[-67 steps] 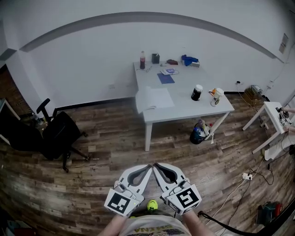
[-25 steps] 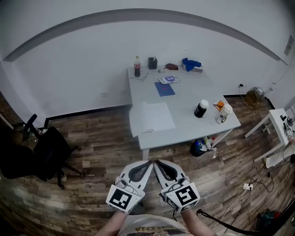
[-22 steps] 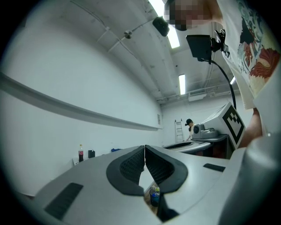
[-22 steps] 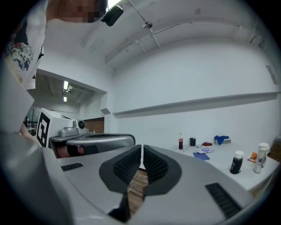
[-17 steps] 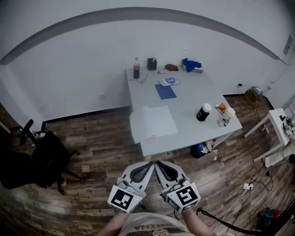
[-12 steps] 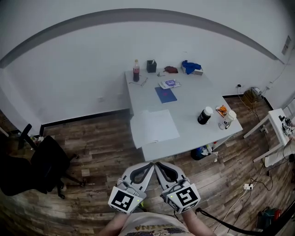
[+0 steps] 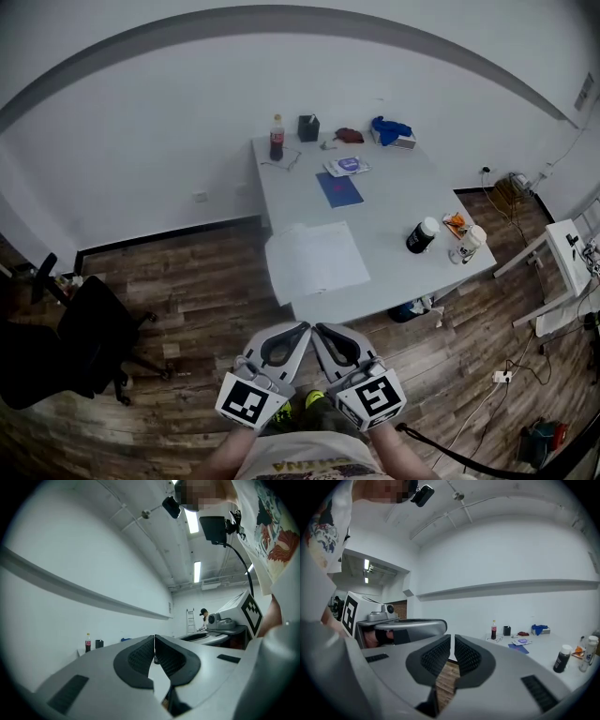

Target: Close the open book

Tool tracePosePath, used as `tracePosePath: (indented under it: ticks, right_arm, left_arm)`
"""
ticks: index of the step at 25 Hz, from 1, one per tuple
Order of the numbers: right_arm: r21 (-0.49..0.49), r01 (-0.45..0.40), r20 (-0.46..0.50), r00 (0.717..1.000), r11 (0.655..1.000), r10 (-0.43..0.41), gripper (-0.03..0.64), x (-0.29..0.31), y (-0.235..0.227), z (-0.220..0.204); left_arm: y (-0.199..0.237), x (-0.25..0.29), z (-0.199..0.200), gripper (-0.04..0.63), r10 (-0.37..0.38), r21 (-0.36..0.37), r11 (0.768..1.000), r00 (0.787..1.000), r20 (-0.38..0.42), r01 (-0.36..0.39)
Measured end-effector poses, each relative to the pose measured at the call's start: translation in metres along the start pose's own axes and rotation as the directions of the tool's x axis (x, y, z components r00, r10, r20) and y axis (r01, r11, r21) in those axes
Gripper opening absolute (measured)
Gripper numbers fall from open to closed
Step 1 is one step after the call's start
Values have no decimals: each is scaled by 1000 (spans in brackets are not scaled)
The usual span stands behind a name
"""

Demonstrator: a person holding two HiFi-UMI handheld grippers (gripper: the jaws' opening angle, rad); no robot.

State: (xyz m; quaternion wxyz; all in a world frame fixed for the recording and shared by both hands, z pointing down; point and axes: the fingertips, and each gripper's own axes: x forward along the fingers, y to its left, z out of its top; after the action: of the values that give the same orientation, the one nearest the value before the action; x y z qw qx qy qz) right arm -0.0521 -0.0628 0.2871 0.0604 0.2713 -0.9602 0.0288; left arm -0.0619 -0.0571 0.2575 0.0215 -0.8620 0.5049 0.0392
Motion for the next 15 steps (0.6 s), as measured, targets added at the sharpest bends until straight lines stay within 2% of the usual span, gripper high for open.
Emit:
tracePosePath:
  ticks: [8, 15]
  right_arm:
    - [-7, -40, -13, 999, 999, 40, 23, 23, -18, -3]
    - [-43, -96, -7, 995, 994, 96, 23, 51, -56, 4]
  left_arm:
    - [19, 16, -12, 12, 32, 8, 999, 999, -22, -31]
    - [43, 54, -19, 12, 80, 12, 997, 996, -45, -80]
